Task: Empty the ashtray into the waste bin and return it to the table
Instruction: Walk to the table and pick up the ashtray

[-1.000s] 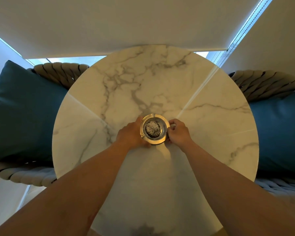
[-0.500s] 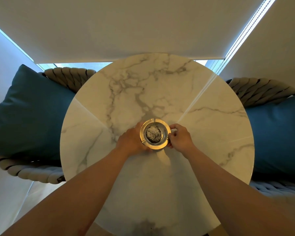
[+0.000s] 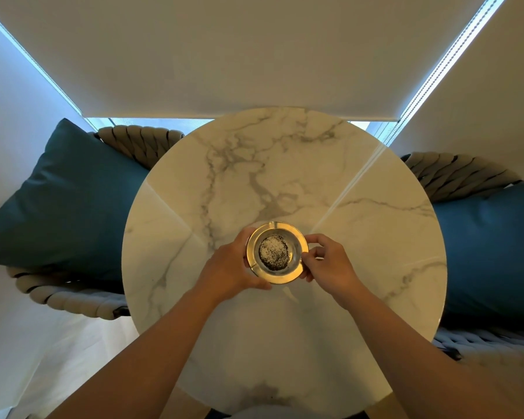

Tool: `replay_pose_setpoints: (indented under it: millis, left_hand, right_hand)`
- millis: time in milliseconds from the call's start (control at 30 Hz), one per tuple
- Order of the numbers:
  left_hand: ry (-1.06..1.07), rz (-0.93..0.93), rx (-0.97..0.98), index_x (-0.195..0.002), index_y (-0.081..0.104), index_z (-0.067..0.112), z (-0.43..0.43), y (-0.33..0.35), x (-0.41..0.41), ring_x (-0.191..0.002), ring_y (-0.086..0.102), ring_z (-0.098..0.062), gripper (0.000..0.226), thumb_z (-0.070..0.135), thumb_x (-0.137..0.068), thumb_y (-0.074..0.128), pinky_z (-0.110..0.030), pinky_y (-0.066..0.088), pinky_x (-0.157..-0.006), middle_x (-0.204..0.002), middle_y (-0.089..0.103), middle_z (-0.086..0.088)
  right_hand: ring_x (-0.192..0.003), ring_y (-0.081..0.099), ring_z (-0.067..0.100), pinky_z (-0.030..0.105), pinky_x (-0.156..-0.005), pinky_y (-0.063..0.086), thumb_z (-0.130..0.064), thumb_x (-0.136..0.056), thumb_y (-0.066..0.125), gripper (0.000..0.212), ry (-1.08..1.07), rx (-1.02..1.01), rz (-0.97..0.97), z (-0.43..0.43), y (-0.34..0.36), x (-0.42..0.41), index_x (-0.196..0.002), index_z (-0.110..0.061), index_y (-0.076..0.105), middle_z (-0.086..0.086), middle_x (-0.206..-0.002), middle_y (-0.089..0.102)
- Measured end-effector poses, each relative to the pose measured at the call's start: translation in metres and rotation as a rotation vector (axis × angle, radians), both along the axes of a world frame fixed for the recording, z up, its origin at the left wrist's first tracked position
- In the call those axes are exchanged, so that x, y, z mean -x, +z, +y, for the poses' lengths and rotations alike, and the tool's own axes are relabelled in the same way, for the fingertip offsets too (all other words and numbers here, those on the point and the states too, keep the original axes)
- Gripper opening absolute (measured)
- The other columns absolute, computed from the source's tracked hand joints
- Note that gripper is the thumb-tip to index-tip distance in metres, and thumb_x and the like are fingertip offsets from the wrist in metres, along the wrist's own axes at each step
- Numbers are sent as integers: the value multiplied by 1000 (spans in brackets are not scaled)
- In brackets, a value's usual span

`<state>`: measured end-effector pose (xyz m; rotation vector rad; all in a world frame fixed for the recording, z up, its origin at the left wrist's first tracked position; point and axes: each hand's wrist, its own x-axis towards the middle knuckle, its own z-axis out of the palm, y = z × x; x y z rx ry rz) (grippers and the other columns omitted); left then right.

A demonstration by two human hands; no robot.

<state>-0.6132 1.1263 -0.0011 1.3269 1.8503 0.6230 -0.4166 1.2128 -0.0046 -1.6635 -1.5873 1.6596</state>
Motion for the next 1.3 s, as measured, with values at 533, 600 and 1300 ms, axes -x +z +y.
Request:
replay_pose_setpoints:
  millis: [533, 600, 1300]
  left_hand:
    - [-54, -150, -60, -135, 37, 51, -63, 25, 14, -55, 47, 0, 112, 50, -39, 95, -17, 40, -58, -72, 56, 16]
    - [-79, -165, -63, -135, 37, 51, -65, 25, 17, -54, 46, -1, 112, 52, -39, 94, -17, 40, -56, -71, 56, 19]
    - [-157, -103, -63, -138, 36, 42, -107, 56, -42, -62, 53, 0, 112, 44, -44, 96, -18, 47, -59, -80, 61, 28]
  right_hand:
    - [-55, 63, 25, 31, -51, 51, 4, -88, 64, 23, -73, 87, 256, -73, 56, -12, -108, -8, 64, 7, -65, 68]
    - [-56, 62, 25, 31, -52, 51, 4, -88, 64, 17, -122, 111, 278, -81, 58, -12, -105, 1, 64, 15, -69, 68]
    - [-60, 64, 25, 31, -56, 55, -1, -89, 65, 12, -169, 140, 403, -137, 63, -78, -99, 5, 63, 20, -72, 70]
